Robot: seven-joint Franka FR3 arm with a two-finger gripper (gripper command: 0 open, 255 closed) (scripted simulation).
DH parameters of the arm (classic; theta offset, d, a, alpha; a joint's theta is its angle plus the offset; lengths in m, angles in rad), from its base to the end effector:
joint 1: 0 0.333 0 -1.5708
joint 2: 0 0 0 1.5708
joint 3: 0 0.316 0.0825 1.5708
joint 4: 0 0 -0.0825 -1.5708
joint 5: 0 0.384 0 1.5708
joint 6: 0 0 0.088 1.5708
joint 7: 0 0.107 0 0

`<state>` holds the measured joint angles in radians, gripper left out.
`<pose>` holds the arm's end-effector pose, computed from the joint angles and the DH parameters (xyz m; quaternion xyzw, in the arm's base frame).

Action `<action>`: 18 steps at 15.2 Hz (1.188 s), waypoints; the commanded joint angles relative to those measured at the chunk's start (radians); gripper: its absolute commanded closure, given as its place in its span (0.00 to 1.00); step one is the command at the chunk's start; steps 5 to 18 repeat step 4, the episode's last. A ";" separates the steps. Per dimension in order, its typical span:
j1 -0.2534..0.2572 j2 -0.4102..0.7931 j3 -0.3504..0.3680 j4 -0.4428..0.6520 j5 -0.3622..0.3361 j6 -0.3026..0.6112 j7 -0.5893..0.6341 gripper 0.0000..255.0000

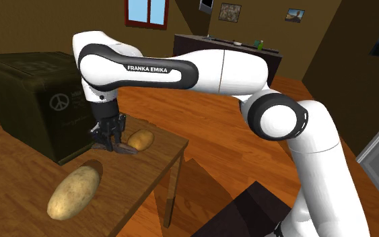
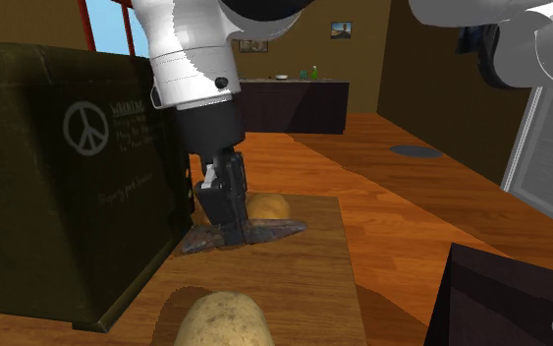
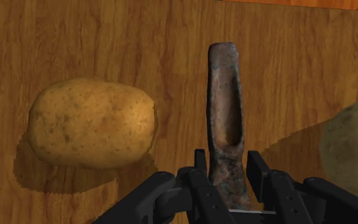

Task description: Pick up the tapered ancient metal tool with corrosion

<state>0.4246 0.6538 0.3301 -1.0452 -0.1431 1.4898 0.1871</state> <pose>0.5739 0.4198 0.4578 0.9617 0.2572 -0.0934 0.0137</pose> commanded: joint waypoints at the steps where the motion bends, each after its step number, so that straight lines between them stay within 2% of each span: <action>1: 0.006 0.009 -0.001 0.042 -0.002 -0.033 -0.001 1.00; 18: 0.009 0.014 -0.001 0.066 -0.003 -0.052 -0.002 1.00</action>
